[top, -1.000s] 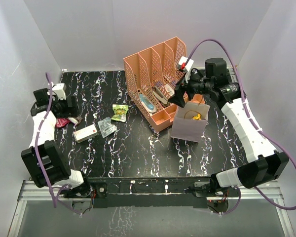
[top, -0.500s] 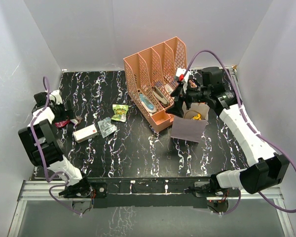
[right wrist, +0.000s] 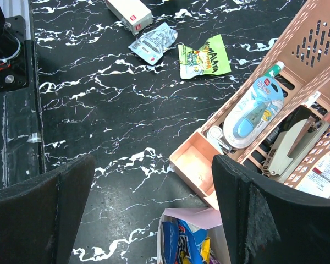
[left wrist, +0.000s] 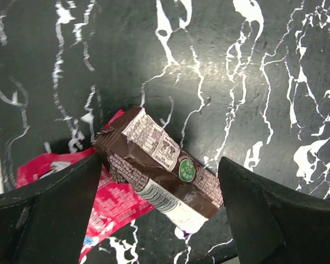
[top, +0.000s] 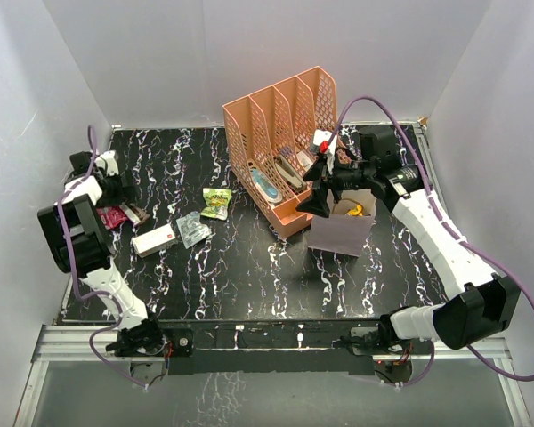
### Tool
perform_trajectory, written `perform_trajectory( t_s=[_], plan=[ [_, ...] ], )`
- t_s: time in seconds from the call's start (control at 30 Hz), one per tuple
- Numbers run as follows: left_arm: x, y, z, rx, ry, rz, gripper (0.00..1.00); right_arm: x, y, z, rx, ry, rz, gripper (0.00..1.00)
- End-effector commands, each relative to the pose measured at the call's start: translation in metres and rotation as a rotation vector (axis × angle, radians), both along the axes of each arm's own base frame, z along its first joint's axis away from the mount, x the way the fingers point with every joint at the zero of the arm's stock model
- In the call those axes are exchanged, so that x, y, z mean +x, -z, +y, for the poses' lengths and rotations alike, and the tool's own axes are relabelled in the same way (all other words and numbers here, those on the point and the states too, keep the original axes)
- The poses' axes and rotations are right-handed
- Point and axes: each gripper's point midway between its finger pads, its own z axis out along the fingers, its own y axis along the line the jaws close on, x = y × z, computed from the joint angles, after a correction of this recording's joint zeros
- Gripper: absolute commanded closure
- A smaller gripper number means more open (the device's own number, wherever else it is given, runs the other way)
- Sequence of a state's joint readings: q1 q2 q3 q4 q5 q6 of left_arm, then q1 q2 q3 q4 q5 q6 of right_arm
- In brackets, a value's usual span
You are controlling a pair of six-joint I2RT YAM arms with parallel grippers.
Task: Place the snacks into the paper bag
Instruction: Pick up the snack from the center of the board.
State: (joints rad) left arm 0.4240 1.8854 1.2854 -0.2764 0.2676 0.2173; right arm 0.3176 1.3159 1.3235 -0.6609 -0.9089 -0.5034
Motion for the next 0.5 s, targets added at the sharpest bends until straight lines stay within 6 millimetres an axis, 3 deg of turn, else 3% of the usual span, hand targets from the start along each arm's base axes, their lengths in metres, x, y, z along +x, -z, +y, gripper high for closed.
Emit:
perform_trajectory(
  t_s=[0.0, 0.47],
  plan=[
    [0.008, 0.000, -0.014, 0.008, 0.057, 0.036, 0.16, -0.003, -0.013, 0.003, 0.024, -0.025, -0.069, 0.08],
    [0.016, 0.013, -0.081, 0.054, 0.320, 0.095, 0.22, -0.002, -0.003, 0.002, 0.018, -0.020, -0.057, 0.07]
  ],
)
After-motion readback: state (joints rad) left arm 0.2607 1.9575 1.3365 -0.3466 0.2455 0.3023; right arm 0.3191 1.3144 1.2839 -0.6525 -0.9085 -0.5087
